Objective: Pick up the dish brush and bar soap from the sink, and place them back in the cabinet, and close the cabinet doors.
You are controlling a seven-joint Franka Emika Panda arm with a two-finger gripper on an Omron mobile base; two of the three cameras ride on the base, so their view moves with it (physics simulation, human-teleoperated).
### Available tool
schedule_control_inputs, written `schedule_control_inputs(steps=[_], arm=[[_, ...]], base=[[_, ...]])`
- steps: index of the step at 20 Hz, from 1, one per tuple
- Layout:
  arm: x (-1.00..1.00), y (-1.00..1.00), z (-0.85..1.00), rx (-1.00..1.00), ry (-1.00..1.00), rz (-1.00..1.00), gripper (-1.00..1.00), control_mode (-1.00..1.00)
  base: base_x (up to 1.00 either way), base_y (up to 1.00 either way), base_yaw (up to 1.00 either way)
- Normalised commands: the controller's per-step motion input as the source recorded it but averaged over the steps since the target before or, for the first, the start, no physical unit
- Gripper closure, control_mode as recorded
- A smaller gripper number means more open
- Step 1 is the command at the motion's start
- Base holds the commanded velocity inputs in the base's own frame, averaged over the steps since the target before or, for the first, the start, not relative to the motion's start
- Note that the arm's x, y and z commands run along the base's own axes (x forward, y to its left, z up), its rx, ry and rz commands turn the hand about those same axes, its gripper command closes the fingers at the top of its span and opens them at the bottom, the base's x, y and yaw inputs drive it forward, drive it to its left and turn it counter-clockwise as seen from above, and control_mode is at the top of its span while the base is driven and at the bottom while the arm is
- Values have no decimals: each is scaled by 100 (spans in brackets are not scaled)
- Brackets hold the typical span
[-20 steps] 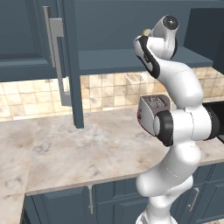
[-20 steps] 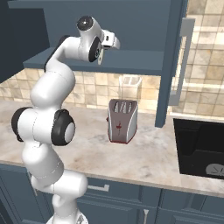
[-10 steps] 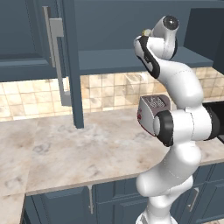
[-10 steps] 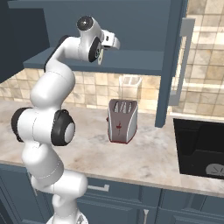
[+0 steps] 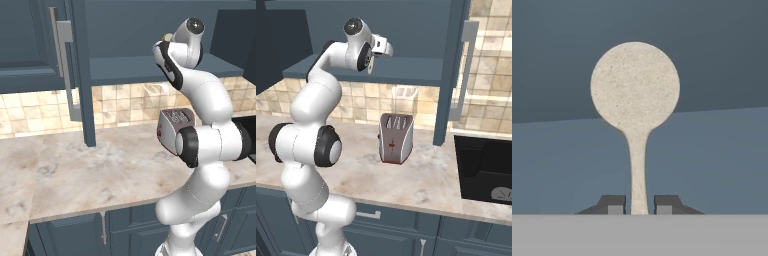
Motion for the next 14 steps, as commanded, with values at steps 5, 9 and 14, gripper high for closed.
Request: schedule_control_inputs(steps=[5, 9, 14], arm=[[0, 0, -4, 0, 0, 0, 100, -100], [1, 0, 0, 0, 0, 0, -100, -100], [0, 0, 0, 0, 0, 0, -100, -100]], base=[[0, 0, 0], [0, 0, 0], [0, 0, 0]])
